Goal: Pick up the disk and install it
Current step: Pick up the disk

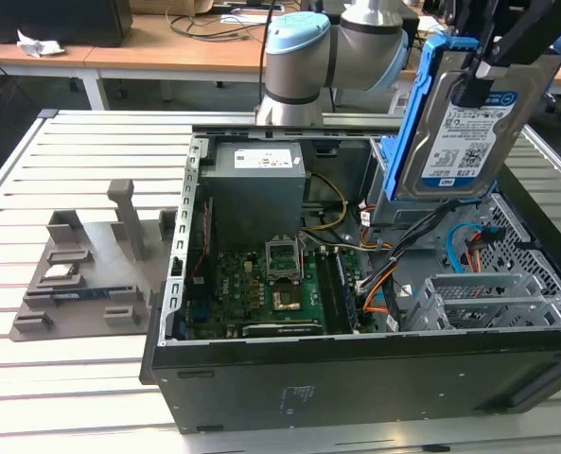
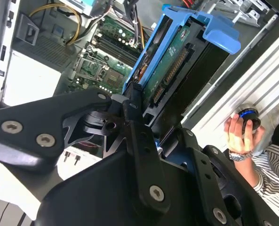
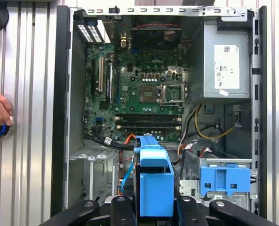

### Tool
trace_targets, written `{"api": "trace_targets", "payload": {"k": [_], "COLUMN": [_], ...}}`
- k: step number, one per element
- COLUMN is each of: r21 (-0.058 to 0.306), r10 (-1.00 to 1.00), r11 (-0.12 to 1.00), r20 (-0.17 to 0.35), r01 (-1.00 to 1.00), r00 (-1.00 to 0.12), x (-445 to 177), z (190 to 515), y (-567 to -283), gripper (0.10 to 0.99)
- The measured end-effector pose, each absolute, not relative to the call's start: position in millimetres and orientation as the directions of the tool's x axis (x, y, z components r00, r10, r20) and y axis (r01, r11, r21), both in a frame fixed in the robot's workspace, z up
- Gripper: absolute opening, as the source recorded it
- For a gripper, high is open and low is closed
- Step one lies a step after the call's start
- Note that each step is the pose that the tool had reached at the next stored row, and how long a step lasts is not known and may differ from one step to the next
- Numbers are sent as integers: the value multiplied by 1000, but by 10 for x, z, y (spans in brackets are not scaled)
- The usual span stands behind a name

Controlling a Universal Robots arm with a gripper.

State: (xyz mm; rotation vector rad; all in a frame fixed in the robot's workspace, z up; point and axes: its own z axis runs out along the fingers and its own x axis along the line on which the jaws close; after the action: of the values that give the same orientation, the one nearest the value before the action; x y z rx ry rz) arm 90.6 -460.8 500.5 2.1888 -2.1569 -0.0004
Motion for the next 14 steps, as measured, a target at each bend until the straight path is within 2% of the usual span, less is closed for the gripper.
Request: {"api": "trace_targets", "payload": {"k": [14], "r21": [49], "r10": [-998], "r11": [-13], "r20": [64], "r01": [-999], "r00": [16], "x": [906], "z": [5001], "y": [-5011], "gripper": [365]}}
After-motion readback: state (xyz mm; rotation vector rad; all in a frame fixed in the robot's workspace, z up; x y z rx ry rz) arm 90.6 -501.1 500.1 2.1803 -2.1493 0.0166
